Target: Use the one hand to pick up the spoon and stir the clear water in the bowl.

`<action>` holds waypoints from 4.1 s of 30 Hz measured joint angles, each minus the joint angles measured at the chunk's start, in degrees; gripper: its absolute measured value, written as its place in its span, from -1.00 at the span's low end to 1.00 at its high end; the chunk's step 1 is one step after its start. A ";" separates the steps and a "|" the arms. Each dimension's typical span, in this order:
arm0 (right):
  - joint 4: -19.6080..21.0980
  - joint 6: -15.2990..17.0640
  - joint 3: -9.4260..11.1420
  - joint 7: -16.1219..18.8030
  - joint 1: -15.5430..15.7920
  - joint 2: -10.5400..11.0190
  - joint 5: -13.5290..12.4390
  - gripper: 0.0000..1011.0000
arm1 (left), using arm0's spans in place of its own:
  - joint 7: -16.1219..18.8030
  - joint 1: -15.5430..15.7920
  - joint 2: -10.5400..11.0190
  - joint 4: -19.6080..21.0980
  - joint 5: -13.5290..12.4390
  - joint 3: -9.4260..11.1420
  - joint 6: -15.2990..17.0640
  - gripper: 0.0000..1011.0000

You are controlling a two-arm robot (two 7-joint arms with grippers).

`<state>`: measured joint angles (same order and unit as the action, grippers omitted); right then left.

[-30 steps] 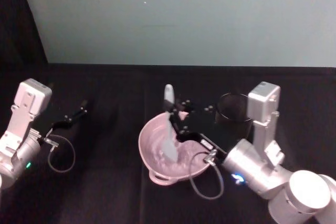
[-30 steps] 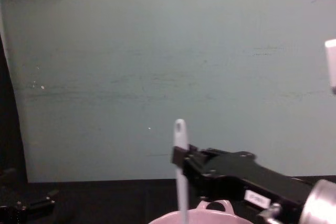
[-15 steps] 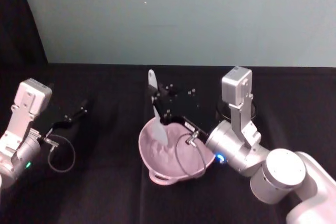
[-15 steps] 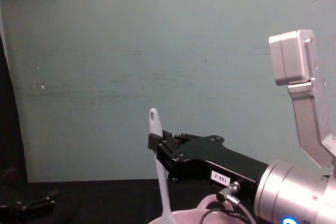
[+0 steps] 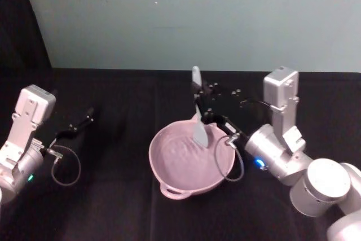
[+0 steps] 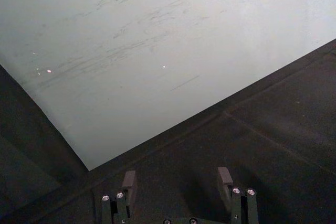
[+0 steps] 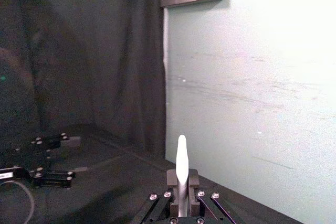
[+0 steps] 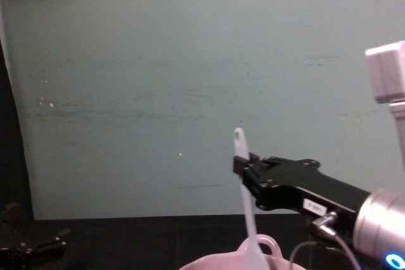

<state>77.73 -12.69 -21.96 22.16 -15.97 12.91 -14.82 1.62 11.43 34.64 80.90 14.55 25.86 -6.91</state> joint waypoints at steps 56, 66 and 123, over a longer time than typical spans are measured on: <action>20.68 5.93 15.97 -2.38 12.87 6.29 -16.94 -0.78 | 0.00 0.00 0.00 0.00 0.00 0.00 0.00 0.99; 13.85 6.78 15.25 -0.88 8.82 5.51 -22.11 -0.78 | 0.00 0.00 0.00 0.00 0.00 0.00 0.00 0.99; 3.33 6.98 11.72 -0.51 7.31 5.06 -24.61 -0.78 | 0.00 0.00 0.00 0.00 0.00 0.00 0.00 0.99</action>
<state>81.06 -5.71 -10.24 21.65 -8.66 17.97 -39.43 1.62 11.43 34.64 80.90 14.55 25.86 -6.90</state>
